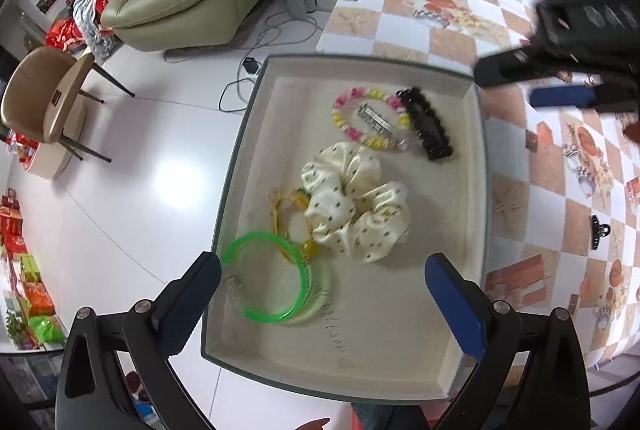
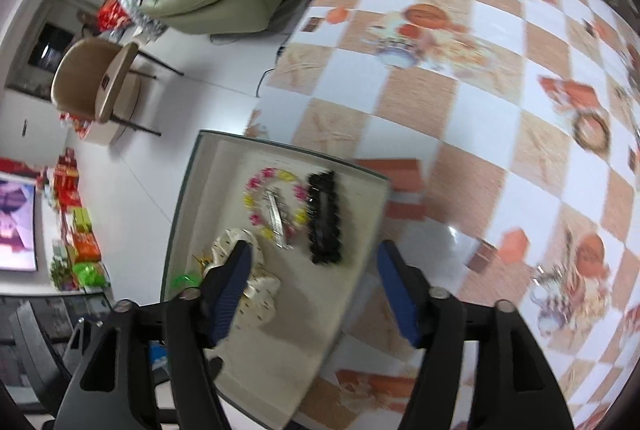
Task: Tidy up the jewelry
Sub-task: 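Carry green bangle and silver hairpin to the white tray and release both, then grasp the black claw clip with right tool while left tool grasps silver chain charm, then carry black claw clip and silver chain charm to the tray and release both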
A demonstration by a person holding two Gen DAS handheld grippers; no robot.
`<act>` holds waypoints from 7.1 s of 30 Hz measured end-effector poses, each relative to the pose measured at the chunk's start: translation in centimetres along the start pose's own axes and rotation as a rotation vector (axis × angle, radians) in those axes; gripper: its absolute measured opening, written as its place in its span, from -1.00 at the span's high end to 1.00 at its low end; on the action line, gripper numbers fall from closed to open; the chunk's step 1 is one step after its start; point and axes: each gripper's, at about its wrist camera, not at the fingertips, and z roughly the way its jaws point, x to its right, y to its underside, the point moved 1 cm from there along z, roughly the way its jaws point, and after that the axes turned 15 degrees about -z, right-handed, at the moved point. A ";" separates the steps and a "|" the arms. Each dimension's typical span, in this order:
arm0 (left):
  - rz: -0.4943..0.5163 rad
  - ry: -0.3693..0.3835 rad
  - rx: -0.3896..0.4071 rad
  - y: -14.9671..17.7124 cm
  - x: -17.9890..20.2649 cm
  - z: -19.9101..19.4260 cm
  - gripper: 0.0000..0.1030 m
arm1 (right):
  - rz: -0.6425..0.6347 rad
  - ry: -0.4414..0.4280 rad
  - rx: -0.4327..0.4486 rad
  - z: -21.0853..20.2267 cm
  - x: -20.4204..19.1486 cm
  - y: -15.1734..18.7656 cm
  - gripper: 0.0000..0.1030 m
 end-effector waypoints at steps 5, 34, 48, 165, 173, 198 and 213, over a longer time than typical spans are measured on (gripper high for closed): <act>0.047 0.012 0.017 -1.1 1.9 -1.0 -1.00 | 0.099 0.030 0.017 -2.0 3.1 2.4 -0.57; 0.404 0.170 -0.042 -2.6 21.8 1.3 -1.00 | 0.468 0.205 -0.059 -5.5 16.6 20.7 -0.72; 0.438 0.204 -0.104 -2.6 26.6 6.2 -0.88 | 0.421 0.194 -0.046 -2.6 15.8 20.3 -0.41; -0.140 0.154 -0.193 4.5 -4.4 6.2 0.43 | -0.221 0.122 -0.193 6.4 -6.2 3.4 0.50; -0.128 0.136 -0.198 4.5 -3.6 7.1 0.43 | -0.212 0.133 -0.212 8.3 -5.8 2.5 0.49; -0.056 0.039 -0.136 4.5 -1.3 5.8 -0.65 | -0.196 0.076 -0.220 9.1 -5.3 2.2 0.06; -0.029 0.054 -0.145 3.4 -1.0 3.9 -0.65 | -0.127 0.043 -0.116 3.7 -4.9 1.4 -0.30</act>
